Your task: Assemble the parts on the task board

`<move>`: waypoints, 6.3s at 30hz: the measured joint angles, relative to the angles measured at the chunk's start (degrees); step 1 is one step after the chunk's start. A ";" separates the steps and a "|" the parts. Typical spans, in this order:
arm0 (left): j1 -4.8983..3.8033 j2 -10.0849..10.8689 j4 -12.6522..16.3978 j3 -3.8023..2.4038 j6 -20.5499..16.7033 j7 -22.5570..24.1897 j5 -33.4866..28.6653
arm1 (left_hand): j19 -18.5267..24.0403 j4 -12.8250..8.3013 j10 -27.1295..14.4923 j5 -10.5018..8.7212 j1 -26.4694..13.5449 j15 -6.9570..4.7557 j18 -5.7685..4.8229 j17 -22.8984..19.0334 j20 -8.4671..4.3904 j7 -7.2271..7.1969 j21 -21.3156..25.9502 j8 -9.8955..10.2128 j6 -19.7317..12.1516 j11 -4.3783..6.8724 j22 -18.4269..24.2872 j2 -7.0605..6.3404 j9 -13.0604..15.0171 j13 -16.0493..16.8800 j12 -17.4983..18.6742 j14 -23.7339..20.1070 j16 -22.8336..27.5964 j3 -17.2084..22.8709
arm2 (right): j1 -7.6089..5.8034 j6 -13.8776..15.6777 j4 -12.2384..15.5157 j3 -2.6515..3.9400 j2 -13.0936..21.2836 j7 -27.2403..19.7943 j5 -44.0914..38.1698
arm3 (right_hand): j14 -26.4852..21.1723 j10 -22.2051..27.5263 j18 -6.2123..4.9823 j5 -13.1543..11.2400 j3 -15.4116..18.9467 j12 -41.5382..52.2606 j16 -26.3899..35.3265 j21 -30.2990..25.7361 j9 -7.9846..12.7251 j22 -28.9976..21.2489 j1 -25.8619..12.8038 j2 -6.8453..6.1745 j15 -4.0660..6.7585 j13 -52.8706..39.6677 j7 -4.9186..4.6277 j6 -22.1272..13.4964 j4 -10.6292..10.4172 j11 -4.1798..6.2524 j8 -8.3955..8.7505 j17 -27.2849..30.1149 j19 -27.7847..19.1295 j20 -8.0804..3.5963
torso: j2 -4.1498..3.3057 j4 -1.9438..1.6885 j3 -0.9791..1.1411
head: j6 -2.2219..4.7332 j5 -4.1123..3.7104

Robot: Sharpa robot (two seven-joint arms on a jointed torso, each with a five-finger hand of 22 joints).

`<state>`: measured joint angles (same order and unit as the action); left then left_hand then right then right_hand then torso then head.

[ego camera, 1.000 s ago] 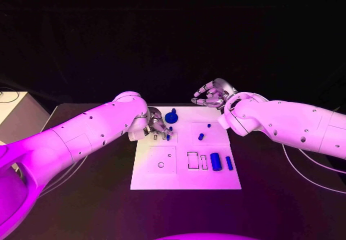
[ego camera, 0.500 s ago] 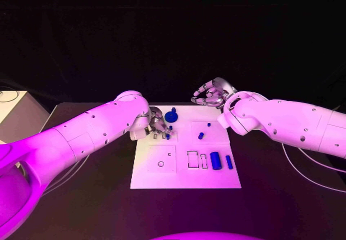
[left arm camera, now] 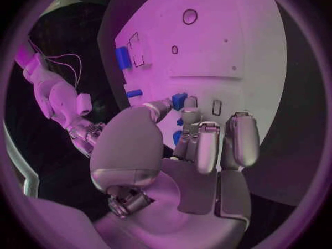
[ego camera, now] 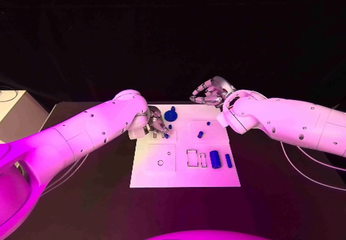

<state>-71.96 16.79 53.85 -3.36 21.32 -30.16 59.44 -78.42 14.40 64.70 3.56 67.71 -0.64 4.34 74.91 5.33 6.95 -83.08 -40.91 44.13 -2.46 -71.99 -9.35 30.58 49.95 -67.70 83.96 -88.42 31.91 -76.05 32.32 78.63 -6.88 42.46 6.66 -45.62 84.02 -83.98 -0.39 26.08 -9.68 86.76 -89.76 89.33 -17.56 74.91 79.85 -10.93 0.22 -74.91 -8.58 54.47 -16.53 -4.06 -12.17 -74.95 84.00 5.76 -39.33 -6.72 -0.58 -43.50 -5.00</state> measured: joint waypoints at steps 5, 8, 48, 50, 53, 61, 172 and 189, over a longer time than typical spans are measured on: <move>0.00 -0.05 0.08 0.00 0.43 0.02 -0.43 | 0.00 -1.51 -0.12 0.00 0.79 -0.09 0.00 0.00 0.00 -0.30 0.00 -0.37 -0.30 0.12 0.00 -0.19 1.43 -0.18 0.03 0.09 0.00 3.56 | 0.04 -0.07 -0.05 0.00 -0.07 0.03 -0.01 | 0.00 0.00 0.00 0.00 0.00 0.00 0.00 0.00 0.00 0.00 0.00 0.00 0.00 0.00 0.00 0.00 0.00 0.00 0.00 0.00 0.00 0.00 | 0.00 0.00 0.01 | -0.02 0.09; 0.00 -0.10 0.08 0.00 0.64 0.04 -0.68 | 0.21 -2.54 -0.21 -0.02 1.15 -0.25 0.01 0.00 -0.22 -0.30 0.00 -0.70 -0.30 0.20 -0.07 -0.36 2.11 -0.32 0.03 -0.07 0.00 5.68 | 0.04 -0.11 -0.06 0.00 -0.10 0.05 -0.02 | 0.00 0.00 0.00 0.00 0.00 0.00 0.00 0.00 0.00 0.00 0.00 0.00 0.00 0.00 0.00 0.00 0.00 0.00 0.00 0.01 0.00 0.00 | -0.01 0.01 0.02 | -0.04 0.15; 0.24 5.85 6.04 -0.01 -9.81 0.35 -5.01 | -2.06 -6.77 6.22 25.98 -4.23 -2.49 0.01 0.00 -2.44 -0.94 -1.78 -5.21 0.99 2.46 -2.97 -2.55 2.91 2.74 -0.91 0.15 -1.34 11.26 | 0.22 -0.43 -0.03 0.00 0.73 0.25 -0.15 | 0.00 0.00 0.00 0.00 -0.16 0.00 0.00 0.00 -0.16 0.02 -0.23 -0.23 0.00 -0.03 0.00 0.00 -0.16 0.00 0.00 0.03 0.00 0.00 | 0.37 -0.33 0.05 | -0.37 0.41; 0.24 5.85 6.00 0.01 -9.98 0.31 -4.96 | -2.06 -6.77 6.70 26.16 -4.64 -2.65 0.01 0.00 -2.44 -1.17 -1.78 -5.21 1.22 2.58 -2.97 -2.51 2.91 2.96 -1.19 -0.02 -1.34 11.26 | 0.24 -0.44 -0.03 0.00 0.75 0.26 -0.15 | 0.00 0.00 0.00 0.00 -0.16 0.00 0.00 0.00 -0.16 0.02 -0.23 -0.23 0.00 -0.02 0.00 0.00 -0.16 0.00 0.00 0.03 0.00 0.00 | 0.37 -0.33 0.05 | -0.37 0.44; 0.25 5.69 5.78 0.06 -10.05 0.27 -4.89 | -2.06 -6.77 6.79 26.17 -4.86 -2.65 0.01 0.00 -2.44 -1.34 -1.78 -5.25 1.39 2.67 -2.96 -2.73 2.91 3.13 -1.20 -0.02 -1.34 11.26 | 0.24 -0.45 -0.02 0.00 0.76 0.28 -0.15 | 0.00 0.00 0.00 0.00 -0.16 0.00 0.00 0.00 -0.16 0.02 -0.23 -0.23 0.00 -0.02 0.00 0.00 -0.16 0.00 0.00 0.03 0.00 0.00 | 0.33 -0.33 0.05 | -0.35 0.48; 0.54 4.79 5.31 0.87 -10.35 0.22 -4.35 | -2.26 -6.92 7.53 26.17 -5.10 -2.65 -0.89 0.00 -2.65 -1.51 -1.78 -5.54 1.58 2.98 -2.96 -2.96 2.91 3.71 -1.51 -0.02 -1.34 11.11 | 0.28 -0.49 -0.01 0.00 0.72 0.34 -0.17 | 0.00 0.00 0.00 0.00 -0.16 0.00 0.00 0.00 -0.16 0.01 -0.23 -0.23 0.00 -0.02 0.00 0.00 -0.16 0.00 0.00 0.03 0.00 0.00 | 0.19 -0.24 0.05 | -0.43 0.53; 1.83 1.05 1.36 1.82 -8.80 0.12 2.07 | -3.28 -8.17 9.40 21.84 -7.80 -3.89 -0.86 -0.01 -3.27 -5.34 -2.00 -3.28 5.94 4.49 -2.93 -1.45 14.82 3.74 -1.51 -0.02 -1.33 2.86 | 0.42 -1.30 0.37 0.01 0.83 1.24 -0.71 | 0.00 0.00 0.00 0.00 -0.71 0.00 0.00 -0.23 -0.48 0.00 -1.14 0.07 0.00 -0.01 -0.19 -0.19 -0.07 0.00 0.00 0.04 0.00 0.00 | 0.23 -0.33 0.08 | -1.75 0.40; 2.06 2.02 2.44 1.91 -9.34 0.34 2.57 | -3.28 -4.97 9.00 13.77 -6.51 -3.88 -0.87 0.00 -3.27 -4.97 -1.99 -1.87 6.86 4.09 -2.92 -3.06 14.84 3.84 -1.51 -0.02 -1.33 -2.71 | 0.44 -1.36 0.43 -0.01 1.16 1.24 -0.68 | 0.00 0.00 0.00 0.00 -0.71 0.00 0.00 -0.45 -0.53 0.04 -1.36 -0.15 0.00 0.00 -0.19 -0.19 -0.07 0.00 0.00 0.04 0.00 0.00 | 0.23 -0.27 0.03 | -1.62 0.47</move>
<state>-69.90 18.81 56.30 -1.45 11.98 -29.83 62.01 -81.69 9.42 73.70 17.33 61.20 -4.52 3.47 74.91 2.06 1.97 -85.07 -42.78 50.99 1.64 -74.92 -12.41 45.42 53.79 -69.22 83.94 -89.75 29.20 -75.62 30.96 79.06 -6.89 43.62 7.90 -46.31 84.02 -83.99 -0.39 26.08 -10.39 86.76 -89.76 88.88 -18.09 74.95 78.49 -11.09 0.22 -74.91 -8.77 54.28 -16.60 -4.06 -12.17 -74.91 84.00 5.76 -39.10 -7.00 -0.54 -45.12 -4.53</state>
